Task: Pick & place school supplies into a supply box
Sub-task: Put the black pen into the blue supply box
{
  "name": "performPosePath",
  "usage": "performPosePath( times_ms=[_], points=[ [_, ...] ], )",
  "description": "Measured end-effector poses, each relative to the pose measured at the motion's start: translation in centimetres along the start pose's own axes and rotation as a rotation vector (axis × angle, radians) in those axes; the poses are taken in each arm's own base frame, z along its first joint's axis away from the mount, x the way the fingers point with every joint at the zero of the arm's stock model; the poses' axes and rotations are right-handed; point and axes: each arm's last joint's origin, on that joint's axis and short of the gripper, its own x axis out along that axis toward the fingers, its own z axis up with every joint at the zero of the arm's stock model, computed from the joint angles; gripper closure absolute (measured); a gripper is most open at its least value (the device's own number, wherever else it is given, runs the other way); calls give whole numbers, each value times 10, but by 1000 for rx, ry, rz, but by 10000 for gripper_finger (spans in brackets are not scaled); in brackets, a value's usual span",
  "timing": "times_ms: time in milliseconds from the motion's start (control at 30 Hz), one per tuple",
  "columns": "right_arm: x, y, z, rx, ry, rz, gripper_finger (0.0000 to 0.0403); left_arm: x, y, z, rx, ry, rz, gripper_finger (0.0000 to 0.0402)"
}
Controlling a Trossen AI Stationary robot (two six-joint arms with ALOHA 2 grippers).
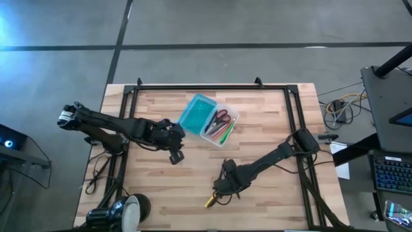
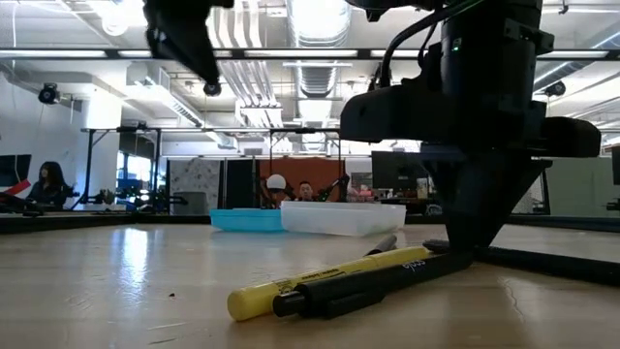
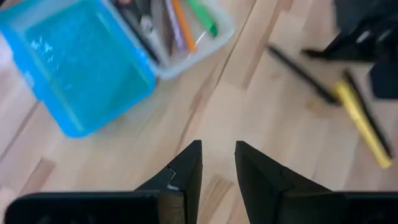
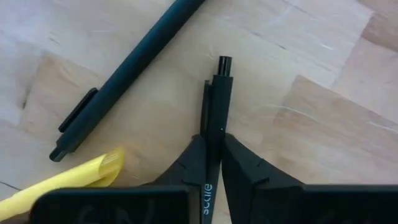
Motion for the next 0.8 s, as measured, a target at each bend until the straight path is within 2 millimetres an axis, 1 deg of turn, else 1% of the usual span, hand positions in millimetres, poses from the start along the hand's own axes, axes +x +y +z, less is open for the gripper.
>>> performPosePath(
  times_ms=[67,133,167,233,267,333,400,467,567,600,633,667,733,800],
  points=[
    [-4,-1,3,10,-27,7,382,3,8,-13,-23,13,8,321],
    [-11,-8,12,17,-81,-18,386,6,15,-27,-64,19,13,321],
    [-18,-11,18,29,-114,-11,386,8,19,-34,-85,22,10,321],
    [-41,-17,35,48,-171,32,388,13,25,-46,-132,23,-11,321],
    [-53,-22,45,28,-201,46,388,15,27,-53,-160,22,-30,321],
    [-71,-29,67,-63,-257,77,388,19,32,-63,-218,13,-70,321],
    [-78,-35,90,-251,-303,62,388,23,35,-70,-262,-1,-118,321],
    [-82,-43,118,-404,-307,31,388,26,37,-76,-307,-22,-157,321],
    [-77,-59,162,-397,-207,57,389,27,39,-80,-368,-47,-209,321],
    [-74,-63,174,-435,-184,70,389,27,39,-81,-382,-51,-224,321],
    [-72,-65,183,-520,-186,68,389,26,39,-81,-395,-53,-234,321],
    [-70,-66,188,-647,-196,58,389,26,38,-82,-402,-55,-242,321],
    [-70,-67,193,-918,-218,24,389,25,38,-82,-407,-59,-251,321],
    [-68,-67,195,-1168,-227,-21,385,25,38,-82,-411,-67,-259,321]
  ],
)
